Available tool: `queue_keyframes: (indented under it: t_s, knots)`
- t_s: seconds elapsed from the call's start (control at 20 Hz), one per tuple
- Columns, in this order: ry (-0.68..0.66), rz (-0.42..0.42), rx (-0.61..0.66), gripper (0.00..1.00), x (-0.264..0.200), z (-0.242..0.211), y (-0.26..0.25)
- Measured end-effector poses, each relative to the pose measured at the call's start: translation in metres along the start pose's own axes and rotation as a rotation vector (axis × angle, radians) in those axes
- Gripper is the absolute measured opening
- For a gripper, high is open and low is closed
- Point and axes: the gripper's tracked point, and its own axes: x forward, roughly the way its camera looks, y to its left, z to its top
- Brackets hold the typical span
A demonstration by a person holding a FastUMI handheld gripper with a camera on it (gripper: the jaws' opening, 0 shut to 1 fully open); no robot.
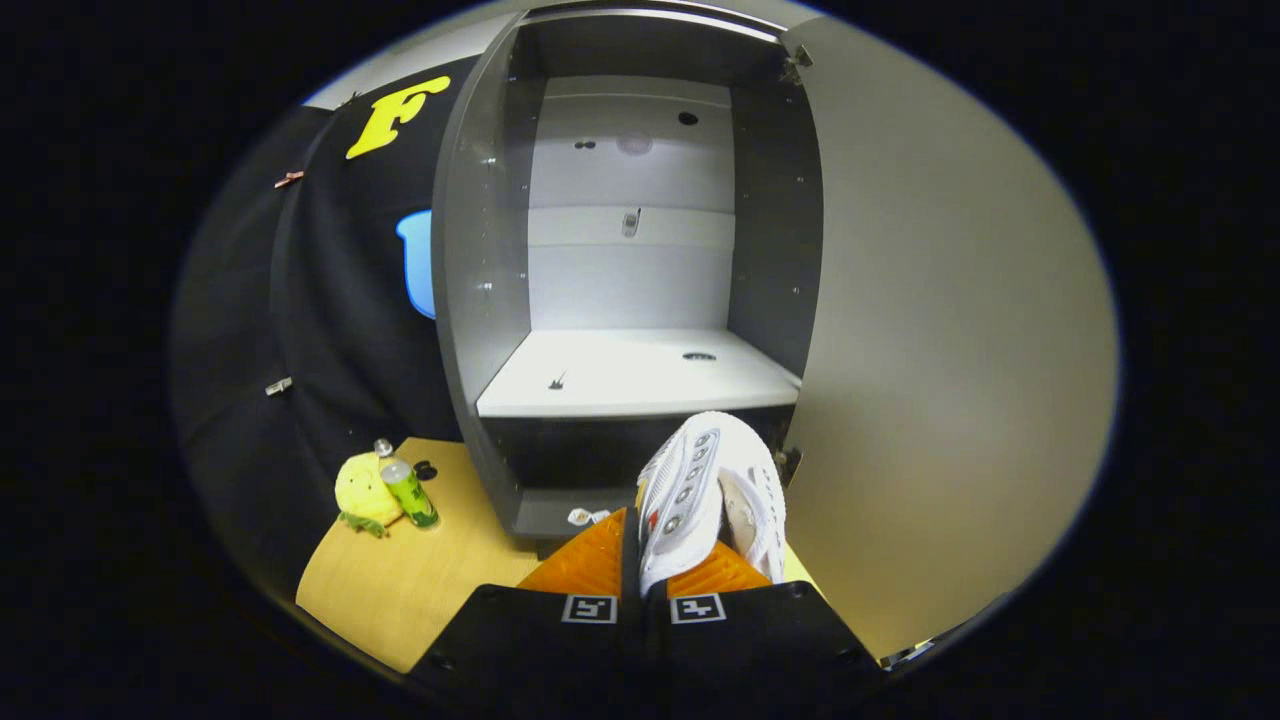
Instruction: Open the shoe cabinet door, grab the shoes and put them into the shoe cabinet, then close the shoe cabinet door.
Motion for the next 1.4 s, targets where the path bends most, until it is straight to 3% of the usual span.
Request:
queue_keyframes:
  t_s: [0.3, 0.9, 1.15, 1.4]
  knots:
    - [-0.021, 0.023, -0.043, 0.04, 0.050, 0.058, -0.007]
    - [-0.027, 0.120, -0.102, 0.04, 0.206, 0.127, 0.004]
    - [0.026, 0.126, -0.081, 0.04, 0.270, 0.118, 0.004]
    - [0.069, 0.142, -0.090, 0.04, 0.298, 0.104, 0.010]
